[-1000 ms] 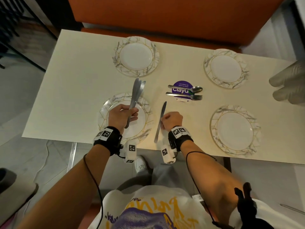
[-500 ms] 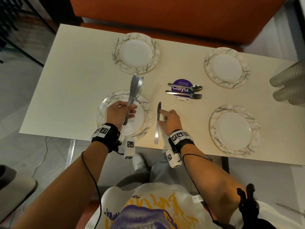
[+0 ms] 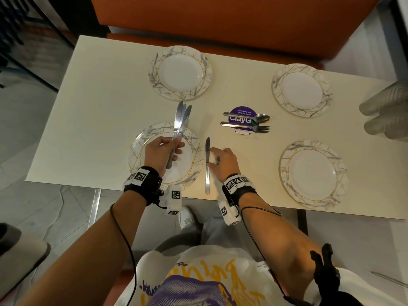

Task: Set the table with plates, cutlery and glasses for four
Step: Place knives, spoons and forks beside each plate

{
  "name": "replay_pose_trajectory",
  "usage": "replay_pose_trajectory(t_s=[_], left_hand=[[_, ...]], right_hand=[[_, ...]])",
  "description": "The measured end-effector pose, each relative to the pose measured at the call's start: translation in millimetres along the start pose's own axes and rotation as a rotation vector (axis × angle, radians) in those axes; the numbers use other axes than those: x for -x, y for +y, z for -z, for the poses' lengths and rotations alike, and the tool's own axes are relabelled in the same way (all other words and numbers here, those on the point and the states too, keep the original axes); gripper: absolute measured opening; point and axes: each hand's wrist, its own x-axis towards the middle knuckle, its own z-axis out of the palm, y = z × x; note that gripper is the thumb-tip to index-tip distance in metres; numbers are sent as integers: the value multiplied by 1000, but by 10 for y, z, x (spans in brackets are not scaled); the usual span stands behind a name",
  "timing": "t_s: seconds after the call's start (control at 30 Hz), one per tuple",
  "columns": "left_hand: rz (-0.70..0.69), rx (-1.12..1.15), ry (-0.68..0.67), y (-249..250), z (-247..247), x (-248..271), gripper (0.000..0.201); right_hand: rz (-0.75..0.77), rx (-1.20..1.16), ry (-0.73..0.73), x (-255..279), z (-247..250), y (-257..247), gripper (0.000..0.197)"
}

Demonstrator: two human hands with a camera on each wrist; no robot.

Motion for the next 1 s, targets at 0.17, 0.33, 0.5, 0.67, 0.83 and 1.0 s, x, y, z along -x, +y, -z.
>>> replay_pose_trajectory(t_s=[0.17, 0.33, 0.5, 0.67, 0.83, 1.0], left_hand=[[-30, -40, -46, 5, -45, 3, 16], [-89, -101, -119, 32, -262, 42, 13], [-86, -62, -183, 84, -636, 167, 17], [-44, -78, -269, 121, -1159, 259, 9], [-58, -142, -288, 140, -1851, 477, 17], [-30, -129, -312, -49, -2665, 612, 16]], right_hand=[[-64, -140, 81, -14, 46, -87, 50], [-77, -403, 144, -69, 291, -348, 23], [-68, -560, 180, -181, 557, -432, 21], [-86, -595, 249, -118, 922, -150, 16], [-125, -701, 317, 20, 1446, 413, 14], [-191, -766, 384, 225, 2115, 1271, 15]])
